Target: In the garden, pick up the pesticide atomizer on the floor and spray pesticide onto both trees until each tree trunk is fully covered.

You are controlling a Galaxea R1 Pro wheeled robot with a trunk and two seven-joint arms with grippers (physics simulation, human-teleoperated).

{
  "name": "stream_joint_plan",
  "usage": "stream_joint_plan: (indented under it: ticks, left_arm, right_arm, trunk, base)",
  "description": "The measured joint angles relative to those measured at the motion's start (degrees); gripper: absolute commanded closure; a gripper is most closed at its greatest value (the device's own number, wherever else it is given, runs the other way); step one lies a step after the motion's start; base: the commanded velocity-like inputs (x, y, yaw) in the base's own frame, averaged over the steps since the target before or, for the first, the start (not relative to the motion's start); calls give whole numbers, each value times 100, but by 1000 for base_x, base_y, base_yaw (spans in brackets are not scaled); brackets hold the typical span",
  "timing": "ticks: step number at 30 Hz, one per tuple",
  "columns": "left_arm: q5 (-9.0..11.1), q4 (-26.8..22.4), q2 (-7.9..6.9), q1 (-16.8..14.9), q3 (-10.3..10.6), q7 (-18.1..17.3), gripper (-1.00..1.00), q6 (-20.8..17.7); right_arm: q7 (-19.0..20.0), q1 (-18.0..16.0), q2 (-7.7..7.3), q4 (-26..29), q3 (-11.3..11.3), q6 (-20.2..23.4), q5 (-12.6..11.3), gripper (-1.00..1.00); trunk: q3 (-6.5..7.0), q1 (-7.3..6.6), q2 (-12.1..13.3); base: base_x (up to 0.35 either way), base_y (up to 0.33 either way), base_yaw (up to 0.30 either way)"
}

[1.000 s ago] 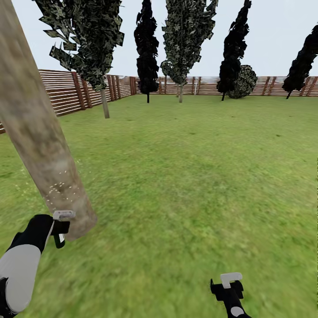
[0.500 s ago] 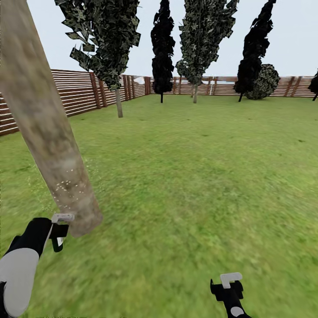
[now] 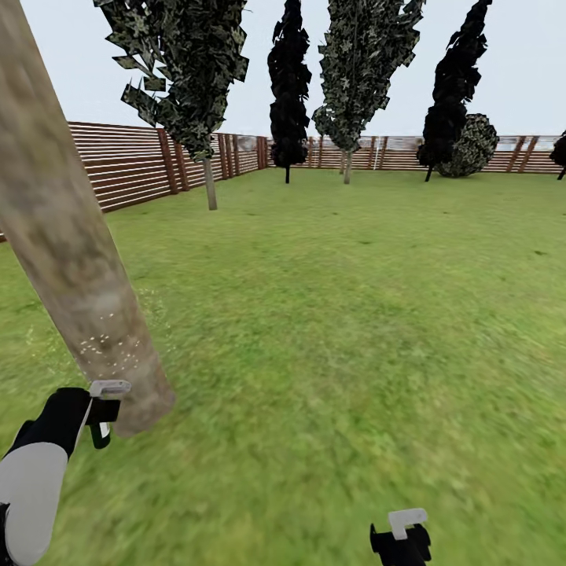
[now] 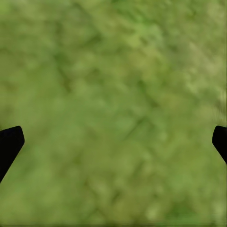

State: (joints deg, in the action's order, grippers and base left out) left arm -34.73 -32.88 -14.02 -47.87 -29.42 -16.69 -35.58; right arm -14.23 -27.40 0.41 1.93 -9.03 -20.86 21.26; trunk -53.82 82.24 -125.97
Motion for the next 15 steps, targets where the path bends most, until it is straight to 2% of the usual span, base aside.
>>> stream_joint_plan:
  ticks: [2,7,15]
  left_arm:
    - [0,0,0,0,0,0,100,0]
    - [-8,2,-9,2,-15,0,100,3]
    - [-16,2,-61,11,-16,1,100,5]
  right_arm:
    - [-2,39,-20,-2,-3,9,0,-100]
    - [-5,648,-7,-3,-2,17,-4,-100]
    - [-6,687,-3,-3,0,16,-7,-100]
  trunk:
    - [0,0,0]
    - [0,-1,0]
    - [0,0,0]
  base:
    - [3,0,0]
    - [100,-119,0]
    - [47,-248,0]
